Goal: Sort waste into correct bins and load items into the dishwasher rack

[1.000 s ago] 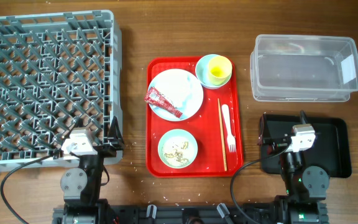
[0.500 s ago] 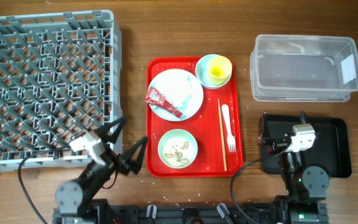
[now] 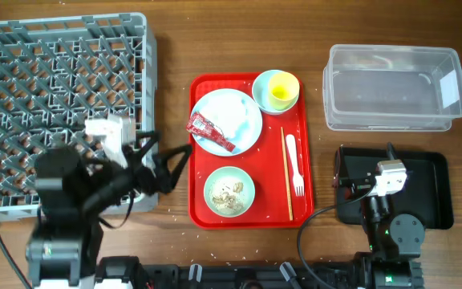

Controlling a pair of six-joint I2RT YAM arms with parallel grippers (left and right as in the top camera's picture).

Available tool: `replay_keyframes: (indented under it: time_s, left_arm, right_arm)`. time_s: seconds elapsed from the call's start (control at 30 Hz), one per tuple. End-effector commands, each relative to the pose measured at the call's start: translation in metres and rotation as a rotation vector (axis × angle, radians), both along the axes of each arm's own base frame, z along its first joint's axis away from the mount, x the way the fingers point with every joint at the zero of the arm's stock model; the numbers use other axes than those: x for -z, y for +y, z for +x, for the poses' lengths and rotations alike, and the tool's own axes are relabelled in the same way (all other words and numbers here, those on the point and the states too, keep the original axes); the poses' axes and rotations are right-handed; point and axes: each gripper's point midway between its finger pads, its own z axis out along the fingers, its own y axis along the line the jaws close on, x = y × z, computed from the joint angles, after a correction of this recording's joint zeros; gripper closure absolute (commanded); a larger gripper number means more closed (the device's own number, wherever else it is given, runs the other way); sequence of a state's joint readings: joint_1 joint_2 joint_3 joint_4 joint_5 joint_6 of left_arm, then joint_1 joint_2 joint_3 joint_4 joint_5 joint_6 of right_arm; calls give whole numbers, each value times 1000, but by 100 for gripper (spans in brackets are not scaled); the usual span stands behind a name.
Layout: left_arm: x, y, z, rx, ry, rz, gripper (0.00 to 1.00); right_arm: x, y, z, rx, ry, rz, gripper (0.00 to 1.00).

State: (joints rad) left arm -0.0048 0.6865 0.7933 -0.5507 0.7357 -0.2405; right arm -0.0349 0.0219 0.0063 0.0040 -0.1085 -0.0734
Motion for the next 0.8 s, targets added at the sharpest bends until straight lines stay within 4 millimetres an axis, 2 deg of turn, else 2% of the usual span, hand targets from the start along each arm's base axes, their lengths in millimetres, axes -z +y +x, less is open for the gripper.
replay_keyframes:
  time_s: [0.0,0.07,0.17,0.33,0.43,0.5,0.57,0.63,0.67,0.7,0.73,0.77]
  left_arm:
    - [-6,16,15,-89,22,95,0]
    - [-2,30,18,-173,29,136,0]
    - [1,72,22,-374,46,184,0]
    - [20,137,5,-686,213,92,0]
    - [30,165,-13,-828,281,64,0]
    - [31,178,-18,-891,290,55,0]
    - [31,182,-19,-910,291,52,0]
    - [33,181,-20,-909,299,51,0]
    - [33,181,-20,-909,299,51,0]
    - [33,181,-20,-909,299,51,0]
    - [33,181,-20,-909,299,51,0]
    - [33,181,-20,-909,299,51,0]
  right_arm:
    - [-1,2,0,-11,-8,-5,0]
    - [-1,2,0,-11,-8,-5,0]
    - [-1,2,0,-11,-8,-5,0]
    - [-1,2,0,-11,-8,-6,0]
    - [-1,2,0,-11,-8,-5,0]
    - [-1,2,0,-11,-8,-6,0]
    - [-4,11,-1,-61,-12,57,0]
    - [-15,56,-14,-337,27,365,0]
    - [-17,78,-26,-479,132,615,0]
    - [-17,88,-32,-531,236,834,0]
    - [-13,94,-37,-537,393,1141,0]
    - [-11,95,-37,-518,463,1285,0]
